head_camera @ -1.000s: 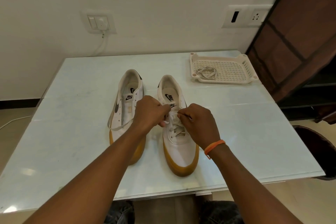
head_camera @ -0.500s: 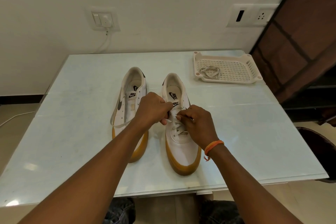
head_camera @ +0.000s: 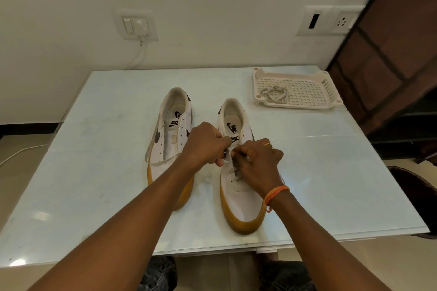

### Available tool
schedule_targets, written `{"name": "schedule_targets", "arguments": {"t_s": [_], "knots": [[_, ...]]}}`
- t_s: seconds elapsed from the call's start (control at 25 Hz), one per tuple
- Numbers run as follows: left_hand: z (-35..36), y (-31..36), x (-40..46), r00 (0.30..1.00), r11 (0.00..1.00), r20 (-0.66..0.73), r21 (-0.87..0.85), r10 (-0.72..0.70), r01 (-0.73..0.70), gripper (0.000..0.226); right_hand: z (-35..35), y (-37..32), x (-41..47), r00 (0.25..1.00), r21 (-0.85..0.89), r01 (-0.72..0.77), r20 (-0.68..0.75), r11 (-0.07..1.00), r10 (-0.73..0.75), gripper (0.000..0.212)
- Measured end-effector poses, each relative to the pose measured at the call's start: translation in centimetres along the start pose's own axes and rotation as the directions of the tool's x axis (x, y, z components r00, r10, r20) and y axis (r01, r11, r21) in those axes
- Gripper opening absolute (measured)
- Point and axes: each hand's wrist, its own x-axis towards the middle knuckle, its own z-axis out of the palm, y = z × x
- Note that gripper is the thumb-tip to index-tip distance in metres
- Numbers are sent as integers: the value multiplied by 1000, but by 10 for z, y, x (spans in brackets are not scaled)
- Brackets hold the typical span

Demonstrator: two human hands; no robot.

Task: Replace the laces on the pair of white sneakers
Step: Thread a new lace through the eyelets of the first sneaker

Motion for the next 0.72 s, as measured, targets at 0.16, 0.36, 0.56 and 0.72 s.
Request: {"name": "schedule_targets", "arguments": {"t_s": [0.16, 0.36, 0.56, 0.72], "knots": [[-9, 0, 0, 992, 998, 120, -31, -47, 51, 18, -5, 2, 5, 997, 214, -17, 81, 977, -1, 14], [-10, 0, -1, 990, 995, 135, 94, -47, 34, 12, -2, 8, 9, 981, 172, -3, 190, 985, -30, 13], [-23, 2, 0, 995, 983, 97, 185, -22, 4, 15, -18, 17, 13, 979, 109, -23, 204, 994, 0, 15], [-60, -9, 4, 988, 974, -153, 221, -12, 46, 21, -32, 20, 14, 972, 74, -42, 236, 996, 23, 14]]}}
